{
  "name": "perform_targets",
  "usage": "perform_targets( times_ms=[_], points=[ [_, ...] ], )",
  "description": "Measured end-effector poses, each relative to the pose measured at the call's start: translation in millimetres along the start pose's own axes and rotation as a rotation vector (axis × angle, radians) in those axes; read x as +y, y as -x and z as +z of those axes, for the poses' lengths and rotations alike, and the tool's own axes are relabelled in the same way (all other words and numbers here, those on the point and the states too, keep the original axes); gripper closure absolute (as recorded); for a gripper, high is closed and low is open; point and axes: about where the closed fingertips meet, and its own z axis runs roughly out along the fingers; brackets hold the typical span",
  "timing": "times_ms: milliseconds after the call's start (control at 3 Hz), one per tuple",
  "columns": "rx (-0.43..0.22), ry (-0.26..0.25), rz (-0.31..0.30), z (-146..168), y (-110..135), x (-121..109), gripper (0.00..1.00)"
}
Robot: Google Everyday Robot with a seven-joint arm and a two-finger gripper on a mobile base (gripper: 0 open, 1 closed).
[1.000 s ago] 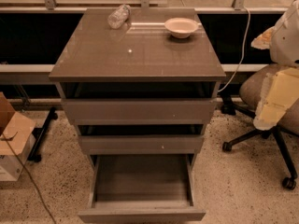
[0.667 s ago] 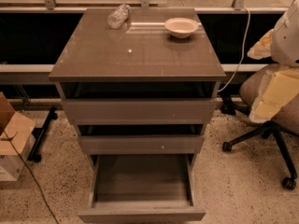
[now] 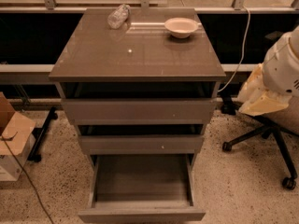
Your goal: Close bottom drawer
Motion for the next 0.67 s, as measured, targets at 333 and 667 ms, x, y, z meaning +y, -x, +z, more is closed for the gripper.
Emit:
perform_targets(
  times_ms=[333, 667],
  points=[
    [-0.022, 0.013, -0.022, 40.5, -17.7, 13.1, 0.9],
    [-0.068, -0.018, -0.036, 98.4, -53.4, 23.7, 1.0]
  ],
)
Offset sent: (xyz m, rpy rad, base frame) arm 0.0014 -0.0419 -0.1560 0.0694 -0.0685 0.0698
